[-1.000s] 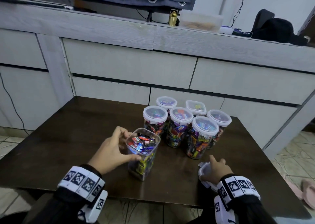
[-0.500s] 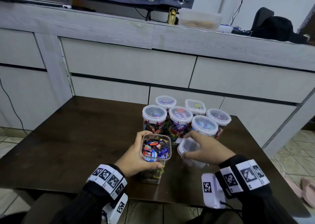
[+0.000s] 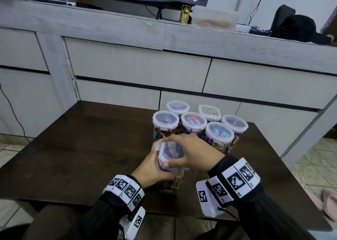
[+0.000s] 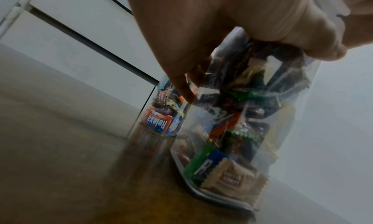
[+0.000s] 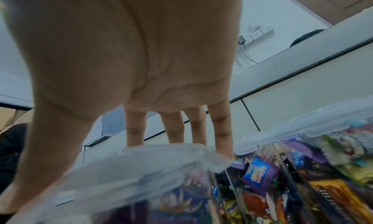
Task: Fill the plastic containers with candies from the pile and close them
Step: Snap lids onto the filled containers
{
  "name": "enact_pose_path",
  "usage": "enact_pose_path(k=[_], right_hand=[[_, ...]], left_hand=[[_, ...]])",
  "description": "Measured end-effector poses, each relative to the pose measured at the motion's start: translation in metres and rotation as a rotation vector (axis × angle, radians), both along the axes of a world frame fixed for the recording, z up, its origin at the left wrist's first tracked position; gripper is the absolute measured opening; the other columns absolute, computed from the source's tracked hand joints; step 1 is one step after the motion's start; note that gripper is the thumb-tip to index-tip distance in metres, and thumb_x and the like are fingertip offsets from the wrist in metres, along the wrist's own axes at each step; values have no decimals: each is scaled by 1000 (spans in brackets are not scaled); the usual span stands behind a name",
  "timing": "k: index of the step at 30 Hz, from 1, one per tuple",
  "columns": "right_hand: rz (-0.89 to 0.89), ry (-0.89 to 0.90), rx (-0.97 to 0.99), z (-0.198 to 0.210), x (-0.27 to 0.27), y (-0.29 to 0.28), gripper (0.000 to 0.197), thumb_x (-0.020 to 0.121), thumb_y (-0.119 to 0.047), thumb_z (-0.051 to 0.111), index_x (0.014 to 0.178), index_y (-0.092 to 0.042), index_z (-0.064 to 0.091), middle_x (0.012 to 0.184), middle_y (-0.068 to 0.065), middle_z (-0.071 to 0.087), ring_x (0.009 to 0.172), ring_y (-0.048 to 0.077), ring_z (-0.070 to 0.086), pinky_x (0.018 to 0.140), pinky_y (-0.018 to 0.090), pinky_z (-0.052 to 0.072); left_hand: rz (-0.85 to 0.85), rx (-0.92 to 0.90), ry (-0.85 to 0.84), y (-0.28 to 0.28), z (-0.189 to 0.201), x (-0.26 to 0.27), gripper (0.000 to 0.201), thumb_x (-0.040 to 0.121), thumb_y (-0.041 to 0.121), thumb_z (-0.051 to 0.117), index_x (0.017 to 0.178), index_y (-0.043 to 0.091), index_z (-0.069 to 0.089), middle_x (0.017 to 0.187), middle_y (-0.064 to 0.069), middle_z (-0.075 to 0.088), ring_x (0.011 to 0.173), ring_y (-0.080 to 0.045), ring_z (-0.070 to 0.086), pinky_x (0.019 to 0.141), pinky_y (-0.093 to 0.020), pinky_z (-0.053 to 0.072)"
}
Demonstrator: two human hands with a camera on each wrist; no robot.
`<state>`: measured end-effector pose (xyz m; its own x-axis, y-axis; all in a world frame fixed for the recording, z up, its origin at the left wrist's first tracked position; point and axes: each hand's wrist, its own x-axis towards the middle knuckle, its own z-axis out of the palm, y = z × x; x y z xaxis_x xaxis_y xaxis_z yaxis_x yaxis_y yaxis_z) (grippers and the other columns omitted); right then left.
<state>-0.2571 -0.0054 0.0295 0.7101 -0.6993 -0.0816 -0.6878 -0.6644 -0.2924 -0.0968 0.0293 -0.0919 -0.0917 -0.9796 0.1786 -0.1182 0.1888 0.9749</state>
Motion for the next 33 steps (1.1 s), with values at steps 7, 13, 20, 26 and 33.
enact_pose_path(k=[7,13,20,26,33], right_hand=[[24,-37,68,2,-10,2,82,72,-52,75,139,-33,32,131,-3,53,116,21,48,98,43,44],[55,11,1,3,-13,5,80,72,-54,74,137,-31,34,136,-6,48,117,18,41,98,41,41],[145,38,-6,1,-10,-2,79,72,-55,73,138,-33,36,137,-7,47,121,17,42,103,39,38],[130,63,-39,-2,-10,0,79,72,-54,73,138,-34,35,147,-2,39,126,20,42,102,38,39],[184,46,58,13,-23,0,78,74,-39,78,139,-25,38,151,-2,33,143,16,20,117,42,20]], left_hand=[[-8,-17,7,3,4,-2,105,51,29,92,134,32,29,134,-5,51,125,-14,55,105,-41,47],[-28,-2,11,5,6,-2,108,52,28,92,138,31,28,137,-6,50,129,-17,52,108,-50,42],[-41,26,-22,8,9,-6,72,56,33,86,120,14,60,117,-4,67,112,-14,63,101,-35,48],[-75,7,-23,8,10,-5,61,61,28,85,116,15,62,109,3,72,108,-13,66,96,-26,49],[-112,-11,-138,5,5,16,100,57,31,95,139,42,37,135,15,57,128,-6,52,108,-26,41]])
